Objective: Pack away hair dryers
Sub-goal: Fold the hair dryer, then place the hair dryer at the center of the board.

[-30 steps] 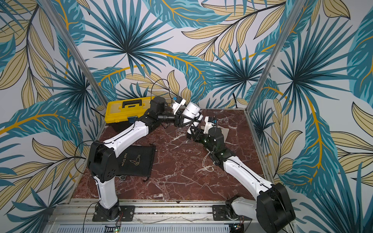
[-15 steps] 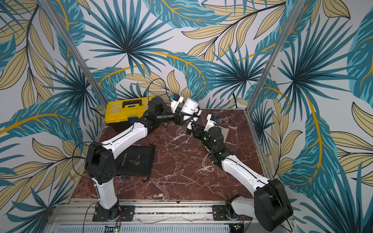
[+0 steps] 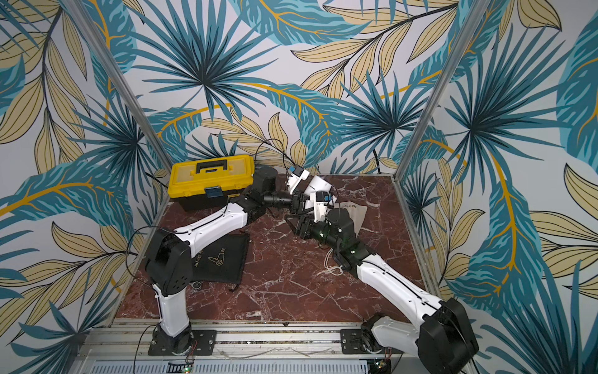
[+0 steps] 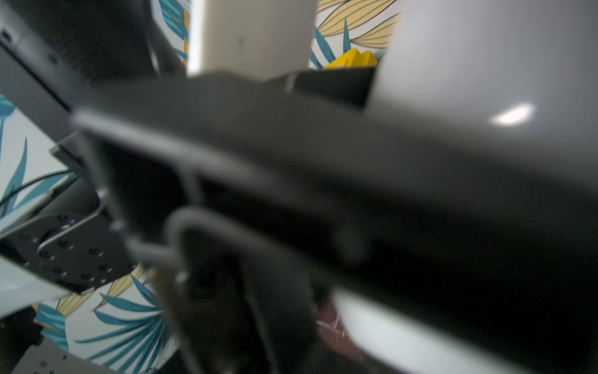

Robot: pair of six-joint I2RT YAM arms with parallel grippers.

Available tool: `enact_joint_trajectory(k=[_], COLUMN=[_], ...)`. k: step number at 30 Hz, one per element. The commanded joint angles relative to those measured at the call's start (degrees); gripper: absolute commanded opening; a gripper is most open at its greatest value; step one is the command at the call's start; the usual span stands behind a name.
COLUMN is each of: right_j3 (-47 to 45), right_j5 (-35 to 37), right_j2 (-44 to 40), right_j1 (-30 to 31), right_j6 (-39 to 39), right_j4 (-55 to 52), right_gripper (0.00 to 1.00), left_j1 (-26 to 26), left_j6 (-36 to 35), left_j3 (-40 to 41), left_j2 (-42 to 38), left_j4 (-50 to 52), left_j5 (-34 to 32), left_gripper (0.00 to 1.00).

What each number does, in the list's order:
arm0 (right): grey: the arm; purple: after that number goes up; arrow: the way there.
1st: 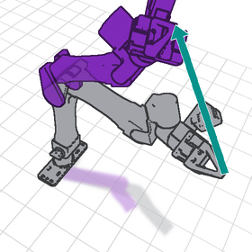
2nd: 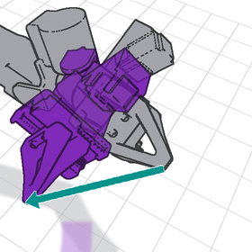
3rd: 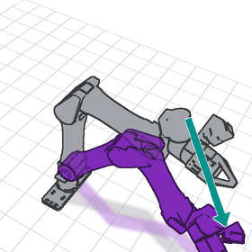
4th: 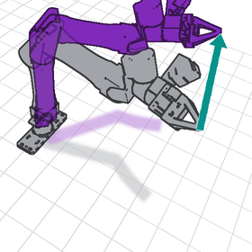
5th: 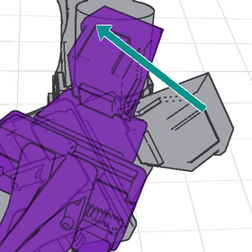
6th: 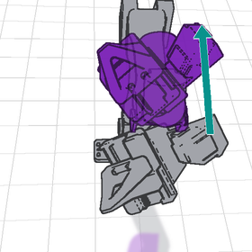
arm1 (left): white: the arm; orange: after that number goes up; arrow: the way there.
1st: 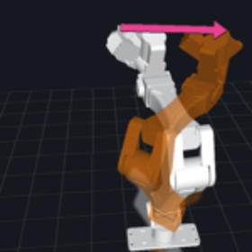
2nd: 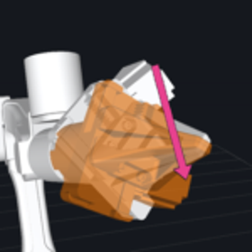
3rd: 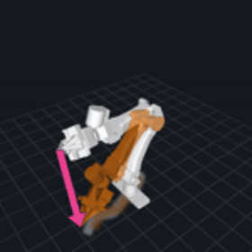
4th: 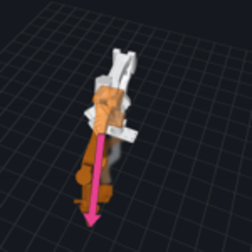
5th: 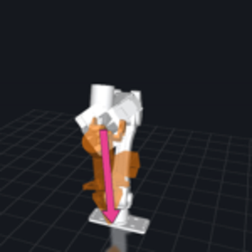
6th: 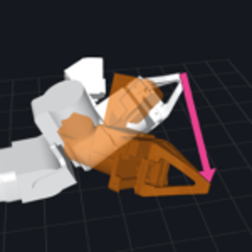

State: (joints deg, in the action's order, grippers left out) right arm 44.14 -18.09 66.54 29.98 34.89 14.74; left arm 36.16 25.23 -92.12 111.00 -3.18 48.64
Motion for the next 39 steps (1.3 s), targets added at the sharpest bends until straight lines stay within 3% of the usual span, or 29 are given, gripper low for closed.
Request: enact_joint_trajectory(k=[1,11,16,20,24,29,39], right_j3=[-3.3,-4.8,-4.6,-5.0,-5.6,-5.0,-4.3], right_j5=[0.0,12.2,15.9,12.5,11.3,9.0,7.8], right_j2=[-4.5,-19.2,-19.0,-15.8,-13.3,-8.7,-5.2], right_j1=[-1.2,-1.8,-5.3,-8.3,-9.3,-10.2,-10.3], right_j6=[-4.2,-10.0,-7.4,-5.1,-4.1,-3.4,-3.4], right_j4=[-0.1,-23.4,-32.1,-31.8,-29.1,-27.8,-25.5], right_gripper=[0.64,0.72,0.73,0.73,0.73,0.73,0.73], left_j1=[-1.0,-4.1,-5.2,-6.9,-7.2,-7.4,-7.5], left_j6=[4.7,5.2,7.0,6.9,0.8,0.3,1.0], left_j3=[2.5,8.7,7.9,8.5,9.8,13.4,11.0], left_j2=[0.8,0.4,1.4,2.2,1.7,1.9,8.0], left_j4=[1.8,1.9,1.8,6.0,17.1,20.5,23.8], left_j5=[4.7,3.7,7.2,8.4,3.4,3.2,3.8], left_gripper=[0.03,0.03,0.04,0.05,0.04,0.04,0.05])
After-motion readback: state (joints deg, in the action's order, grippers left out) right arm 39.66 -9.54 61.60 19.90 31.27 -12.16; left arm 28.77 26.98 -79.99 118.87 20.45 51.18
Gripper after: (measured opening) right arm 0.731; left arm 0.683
